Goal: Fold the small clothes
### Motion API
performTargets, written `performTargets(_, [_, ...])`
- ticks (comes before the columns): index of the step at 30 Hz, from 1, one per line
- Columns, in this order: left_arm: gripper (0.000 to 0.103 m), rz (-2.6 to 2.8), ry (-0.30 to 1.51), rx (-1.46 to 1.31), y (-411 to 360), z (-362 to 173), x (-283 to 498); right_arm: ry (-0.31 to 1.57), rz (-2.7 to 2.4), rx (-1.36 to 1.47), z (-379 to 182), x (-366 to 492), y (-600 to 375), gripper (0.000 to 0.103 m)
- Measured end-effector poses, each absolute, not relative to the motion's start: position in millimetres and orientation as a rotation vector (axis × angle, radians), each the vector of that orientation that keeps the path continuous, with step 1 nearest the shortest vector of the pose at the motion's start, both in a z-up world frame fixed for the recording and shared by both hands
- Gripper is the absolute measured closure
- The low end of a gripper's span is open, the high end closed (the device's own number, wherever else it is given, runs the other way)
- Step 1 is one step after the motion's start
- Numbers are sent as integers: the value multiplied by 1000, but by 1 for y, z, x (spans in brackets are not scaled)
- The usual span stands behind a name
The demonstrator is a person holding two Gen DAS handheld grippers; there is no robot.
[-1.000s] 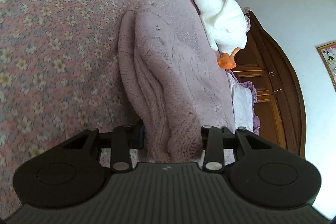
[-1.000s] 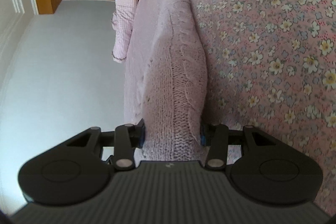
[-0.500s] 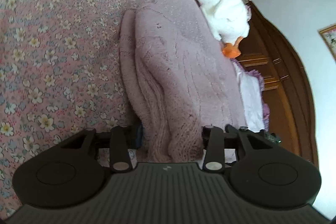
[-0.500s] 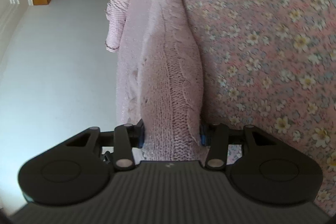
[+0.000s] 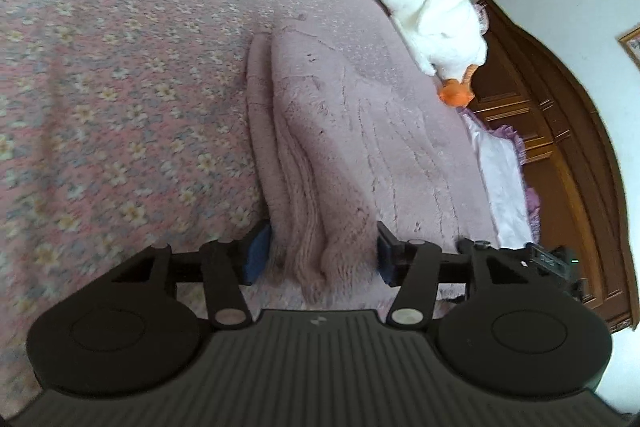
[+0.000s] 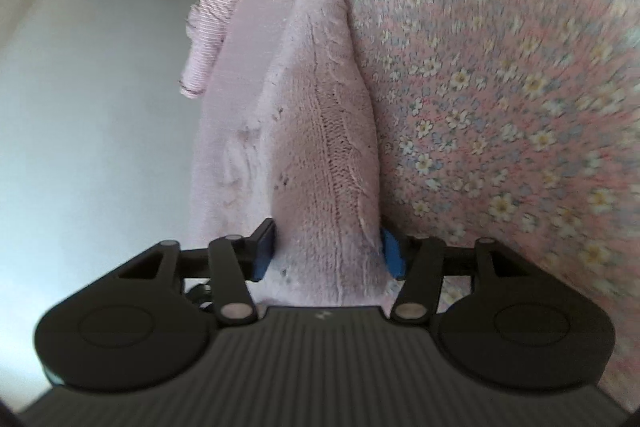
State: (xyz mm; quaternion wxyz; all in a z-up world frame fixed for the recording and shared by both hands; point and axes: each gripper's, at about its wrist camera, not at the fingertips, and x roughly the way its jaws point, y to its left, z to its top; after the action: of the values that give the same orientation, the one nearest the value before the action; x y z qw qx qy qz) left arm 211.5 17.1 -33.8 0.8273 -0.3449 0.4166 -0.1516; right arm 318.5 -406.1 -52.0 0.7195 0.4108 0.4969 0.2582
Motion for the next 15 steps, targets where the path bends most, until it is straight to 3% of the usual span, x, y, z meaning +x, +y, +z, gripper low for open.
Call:
performTargets(4, [31, -274, 817, -536, 11, -1, 171, 1068, 510, 847, -35, 292, -416, 44])
performTargets(9, [8, -277, 649, -301, -11, 39, 128, 918, 472, 694, -7, 257, -416, 44])
performTargets(15, [3, -291, 531, -192, -31, 52, 119, 782, 533, 371, 20, 233, -375, 44])
